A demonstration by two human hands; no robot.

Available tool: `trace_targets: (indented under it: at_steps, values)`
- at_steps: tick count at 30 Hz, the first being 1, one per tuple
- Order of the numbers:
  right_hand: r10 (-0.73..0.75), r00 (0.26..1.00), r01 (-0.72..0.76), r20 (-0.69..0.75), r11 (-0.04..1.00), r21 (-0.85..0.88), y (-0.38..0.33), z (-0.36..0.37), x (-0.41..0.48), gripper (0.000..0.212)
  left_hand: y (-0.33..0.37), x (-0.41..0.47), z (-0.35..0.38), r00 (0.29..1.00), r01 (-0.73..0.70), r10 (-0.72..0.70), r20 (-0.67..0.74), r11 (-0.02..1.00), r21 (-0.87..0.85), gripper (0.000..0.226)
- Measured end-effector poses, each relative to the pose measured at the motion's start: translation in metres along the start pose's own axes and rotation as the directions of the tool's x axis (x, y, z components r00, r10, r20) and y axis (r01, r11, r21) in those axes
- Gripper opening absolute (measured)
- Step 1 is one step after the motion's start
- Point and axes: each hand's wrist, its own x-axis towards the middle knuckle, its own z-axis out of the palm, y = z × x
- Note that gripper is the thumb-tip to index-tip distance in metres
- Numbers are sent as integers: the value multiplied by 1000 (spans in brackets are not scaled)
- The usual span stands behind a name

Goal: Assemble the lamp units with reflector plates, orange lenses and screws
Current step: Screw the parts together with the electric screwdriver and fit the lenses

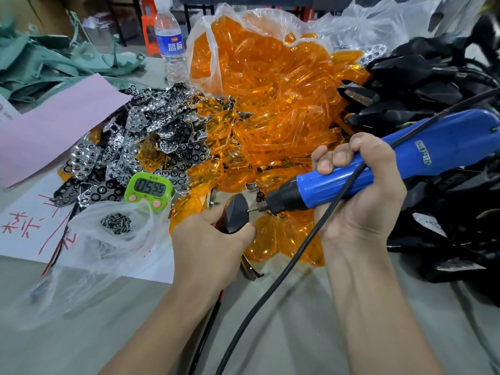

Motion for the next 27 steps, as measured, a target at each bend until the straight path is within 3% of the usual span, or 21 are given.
trace_targets:
  at_steps: [13, 20, 27]
  values:
    - [26, 993, -26, 116, 1000, -7, -5, 2, 1, 19, 2, -2, 2, 998, 60, -61, -15, 996, -67, 11]
    - [-41, 965, 66, 260, 994, -87, -7, 9, -3, 13, 1, -4, -1, 997, 68, -63, 39, 988, -142, 16]
    - [-36, 968, 56, 249, 996, -70, -8, 7, -2, 12, -1, -3, 1, 998, 56, -53, 28, 995, -84, 10]
